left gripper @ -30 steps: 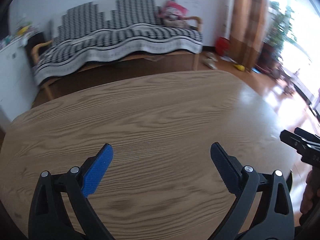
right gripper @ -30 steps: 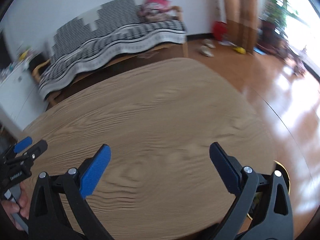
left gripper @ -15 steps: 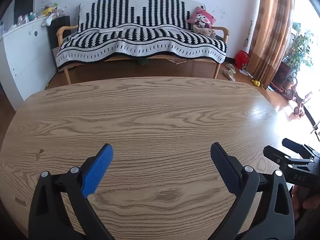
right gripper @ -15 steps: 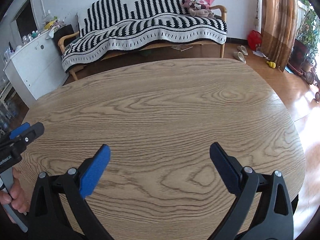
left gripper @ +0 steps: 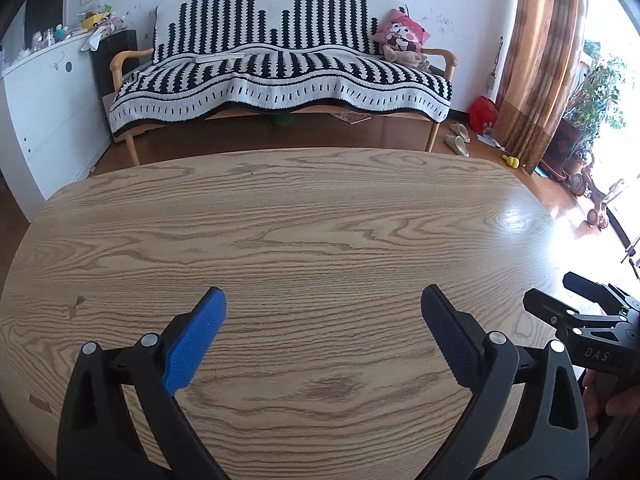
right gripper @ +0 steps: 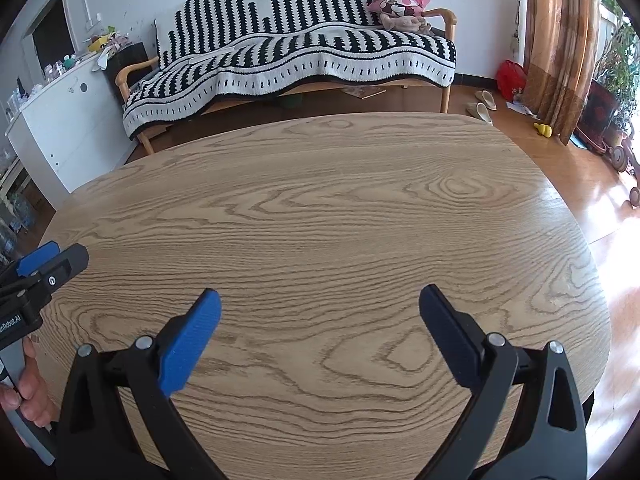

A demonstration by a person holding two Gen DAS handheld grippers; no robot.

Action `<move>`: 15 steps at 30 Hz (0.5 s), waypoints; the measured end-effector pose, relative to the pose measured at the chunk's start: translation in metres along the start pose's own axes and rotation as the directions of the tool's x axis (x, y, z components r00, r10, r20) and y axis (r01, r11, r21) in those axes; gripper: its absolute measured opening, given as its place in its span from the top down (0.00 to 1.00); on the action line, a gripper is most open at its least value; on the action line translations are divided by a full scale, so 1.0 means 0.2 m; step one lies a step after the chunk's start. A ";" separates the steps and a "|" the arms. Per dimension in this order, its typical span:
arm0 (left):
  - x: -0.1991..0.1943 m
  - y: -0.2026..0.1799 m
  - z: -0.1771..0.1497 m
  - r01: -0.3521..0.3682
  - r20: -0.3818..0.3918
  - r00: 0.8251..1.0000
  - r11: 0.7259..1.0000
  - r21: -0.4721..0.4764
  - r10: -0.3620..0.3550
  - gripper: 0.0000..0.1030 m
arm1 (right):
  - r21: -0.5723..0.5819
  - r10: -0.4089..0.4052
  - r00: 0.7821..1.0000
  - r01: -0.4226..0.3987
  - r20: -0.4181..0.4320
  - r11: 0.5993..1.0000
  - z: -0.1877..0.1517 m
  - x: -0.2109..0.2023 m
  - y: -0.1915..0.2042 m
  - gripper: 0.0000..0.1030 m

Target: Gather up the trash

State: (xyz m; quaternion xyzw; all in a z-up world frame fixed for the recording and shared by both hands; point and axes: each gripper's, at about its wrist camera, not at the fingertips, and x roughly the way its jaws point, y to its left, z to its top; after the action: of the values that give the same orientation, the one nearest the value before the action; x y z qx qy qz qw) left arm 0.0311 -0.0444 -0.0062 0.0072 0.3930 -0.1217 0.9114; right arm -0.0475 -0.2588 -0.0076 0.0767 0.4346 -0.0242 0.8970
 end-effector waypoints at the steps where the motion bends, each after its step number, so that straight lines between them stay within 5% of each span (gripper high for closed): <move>1: 0.00 0.00 0.00 0.000 0.000 1.000 1.000 -0.001 0.000 0.08 | 0.001 0.000 1.000 0.000 0.000 1.000 0.00 0.00 0.00 0.07; 15: 0.00 0.00 -0.01 0.000 -0.004 1.000 1.000 0.004 0.000 0.08 | 0.000 -0.003 1.000 0.003 0.000 1.000 -0.01 0.00 -0.02 0.07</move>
State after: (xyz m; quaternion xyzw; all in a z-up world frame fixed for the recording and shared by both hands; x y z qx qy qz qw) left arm 0.0299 -0.0447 -0.0068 0.0092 0.3944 -0.1223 0.9107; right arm -0.0495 -0.2619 -0.0082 0.0758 0.4349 -0.0256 0.8969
